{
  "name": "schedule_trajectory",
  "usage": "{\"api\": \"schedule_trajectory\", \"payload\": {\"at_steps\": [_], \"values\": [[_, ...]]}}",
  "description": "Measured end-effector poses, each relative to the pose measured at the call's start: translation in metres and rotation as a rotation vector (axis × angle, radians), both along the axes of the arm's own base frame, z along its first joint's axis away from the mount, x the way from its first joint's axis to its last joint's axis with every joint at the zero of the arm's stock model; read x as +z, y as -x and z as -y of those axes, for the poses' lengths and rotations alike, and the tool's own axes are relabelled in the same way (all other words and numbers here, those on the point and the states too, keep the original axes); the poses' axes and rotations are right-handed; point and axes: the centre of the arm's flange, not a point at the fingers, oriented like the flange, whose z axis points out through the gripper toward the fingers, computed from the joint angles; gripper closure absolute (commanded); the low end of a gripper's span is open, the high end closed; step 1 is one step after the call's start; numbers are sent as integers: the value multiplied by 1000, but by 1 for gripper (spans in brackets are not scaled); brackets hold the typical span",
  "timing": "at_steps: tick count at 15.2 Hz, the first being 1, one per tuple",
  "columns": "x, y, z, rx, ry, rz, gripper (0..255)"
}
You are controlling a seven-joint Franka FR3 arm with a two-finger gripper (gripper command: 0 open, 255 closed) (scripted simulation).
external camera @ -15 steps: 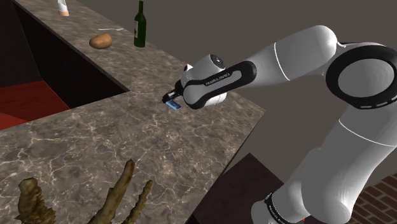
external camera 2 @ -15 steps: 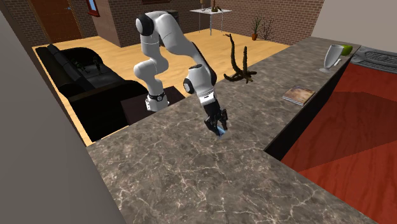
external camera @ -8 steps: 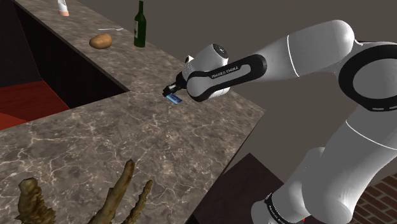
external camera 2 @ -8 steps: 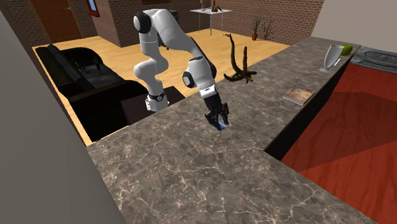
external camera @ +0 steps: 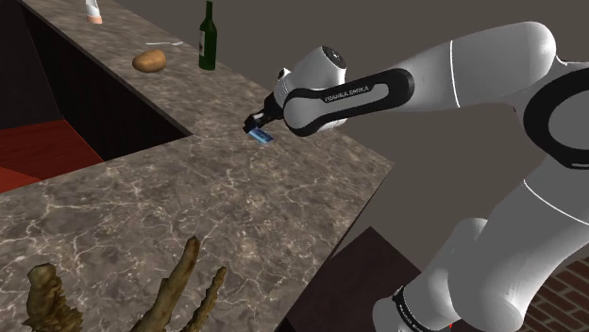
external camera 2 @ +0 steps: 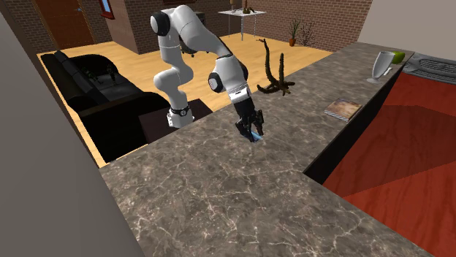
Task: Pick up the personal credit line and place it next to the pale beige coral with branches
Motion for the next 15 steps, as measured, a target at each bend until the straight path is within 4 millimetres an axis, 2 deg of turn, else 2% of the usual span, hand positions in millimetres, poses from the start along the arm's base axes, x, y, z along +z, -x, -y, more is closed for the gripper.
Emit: {"api": "schedule_trajectory", "payload": {"at_steps": [15], "values": [[80,-1,-1,0,0,0,255]]}}
